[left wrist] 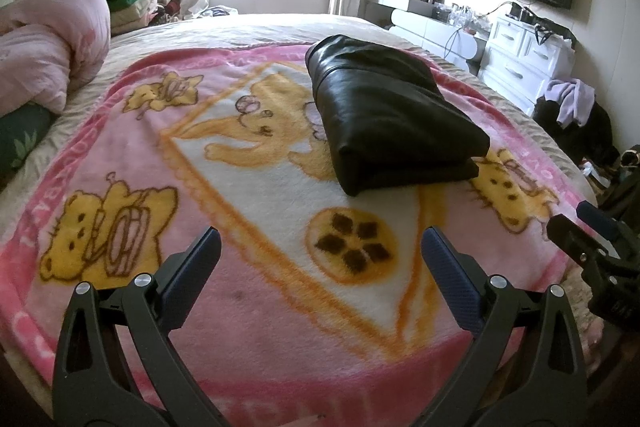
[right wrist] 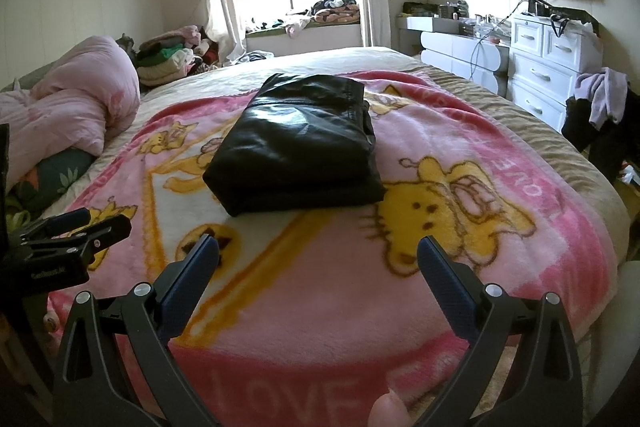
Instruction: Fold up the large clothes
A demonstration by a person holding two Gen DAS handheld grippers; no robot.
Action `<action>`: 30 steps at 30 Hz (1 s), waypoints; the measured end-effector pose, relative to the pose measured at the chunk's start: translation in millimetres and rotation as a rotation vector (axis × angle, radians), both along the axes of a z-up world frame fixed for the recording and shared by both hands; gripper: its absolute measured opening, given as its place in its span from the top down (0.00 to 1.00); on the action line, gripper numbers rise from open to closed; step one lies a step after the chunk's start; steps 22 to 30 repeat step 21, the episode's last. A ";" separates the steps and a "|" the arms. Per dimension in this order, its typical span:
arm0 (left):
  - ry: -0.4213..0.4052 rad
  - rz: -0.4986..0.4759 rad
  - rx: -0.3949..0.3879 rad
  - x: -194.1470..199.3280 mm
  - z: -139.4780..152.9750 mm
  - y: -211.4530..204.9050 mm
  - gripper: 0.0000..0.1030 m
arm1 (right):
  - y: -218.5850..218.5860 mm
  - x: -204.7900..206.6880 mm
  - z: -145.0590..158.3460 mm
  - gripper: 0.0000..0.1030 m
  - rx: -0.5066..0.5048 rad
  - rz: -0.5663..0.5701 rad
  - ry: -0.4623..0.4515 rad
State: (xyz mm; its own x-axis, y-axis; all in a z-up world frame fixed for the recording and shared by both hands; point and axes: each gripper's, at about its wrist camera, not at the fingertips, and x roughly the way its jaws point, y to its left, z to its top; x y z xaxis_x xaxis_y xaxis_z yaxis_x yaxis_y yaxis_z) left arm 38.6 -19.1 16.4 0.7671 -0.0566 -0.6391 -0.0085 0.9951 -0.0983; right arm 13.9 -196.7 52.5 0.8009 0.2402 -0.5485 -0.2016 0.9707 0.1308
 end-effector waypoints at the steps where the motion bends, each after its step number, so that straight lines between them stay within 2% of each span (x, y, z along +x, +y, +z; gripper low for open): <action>1: 0.003 0.001 0.003 0.0 -0.7 0.8 0.09 | 0.3 0.7 -0.2 0.04 -0.001 0.000 0.000; 9: 0.029 0.002 -0.003 1.8 -4.5 2.8 0.09 | -8.4 2.4 1.2 0.04 0.001 -0.031 0.014; 14: 0.047 0.053 -0.012 7.5 -3.3 21.4 0.09 | -45.1 0.4 9.5 0.04 0.029 -0.148 0.004; 17: 0.094 0.123 -0.041 18.8 -3.5 68.0 0.09 | -110.0 6.1 10.6 0.04 0.056 -0.318 0.025; 19: 0.137 0.203 -0.042 27.7 -5.2 107.7 0.09 | -174.8 12.5 1.5 0.04 0.076 -0.475 0.053; 21: 0.180 0.333 0.020 40.0 -9.6 177.9 0.09 | -247.3 18.8 -16.7 0.04 0.073 -0.665 0.101; 30: 0.180 0.333 0.020 40.0 -9.6 177.9 0.09 | -247.3 18.8 -16.7 0.04 0.073 -0.665 0.101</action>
